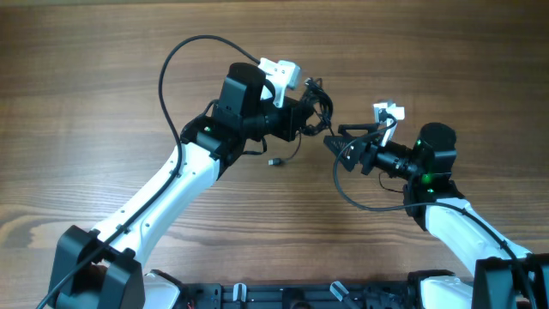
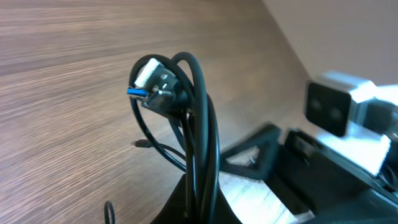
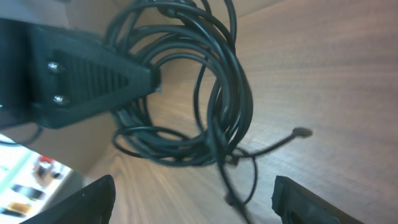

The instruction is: Untangle cables

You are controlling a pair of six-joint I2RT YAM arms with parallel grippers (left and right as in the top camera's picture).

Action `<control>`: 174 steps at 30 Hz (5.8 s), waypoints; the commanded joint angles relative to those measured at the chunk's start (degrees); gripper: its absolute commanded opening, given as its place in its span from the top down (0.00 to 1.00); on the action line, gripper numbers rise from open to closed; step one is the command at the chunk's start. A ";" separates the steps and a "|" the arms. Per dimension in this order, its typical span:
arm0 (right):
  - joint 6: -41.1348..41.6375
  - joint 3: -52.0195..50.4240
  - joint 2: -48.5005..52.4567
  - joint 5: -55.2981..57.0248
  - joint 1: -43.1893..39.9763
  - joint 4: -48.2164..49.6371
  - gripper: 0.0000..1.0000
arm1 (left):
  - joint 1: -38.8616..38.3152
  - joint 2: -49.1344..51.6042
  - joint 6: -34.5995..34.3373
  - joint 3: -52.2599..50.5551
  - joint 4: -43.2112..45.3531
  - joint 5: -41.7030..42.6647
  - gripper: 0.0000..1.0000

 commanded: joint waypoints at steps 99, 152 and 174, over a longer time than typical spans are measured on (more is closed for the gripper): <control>42.93 0.15 -0.72 -10.21 -19.47 6.60 0.96 | -8.55 17.75 -39.21 -7.80 27.02 -8.20 0.00; 18.95 0.15 -0.72 14.01 -5.25 -20.06 0.96 | -11.61 2.89 -14.45 -7.89 34.16 -12.96 0.96; 20.61 0.15 -0.72 20.46 -5.25 -19.96 0.96 | -11.82 2.89 -25.16 -7.89 38.23 -3.91 0.96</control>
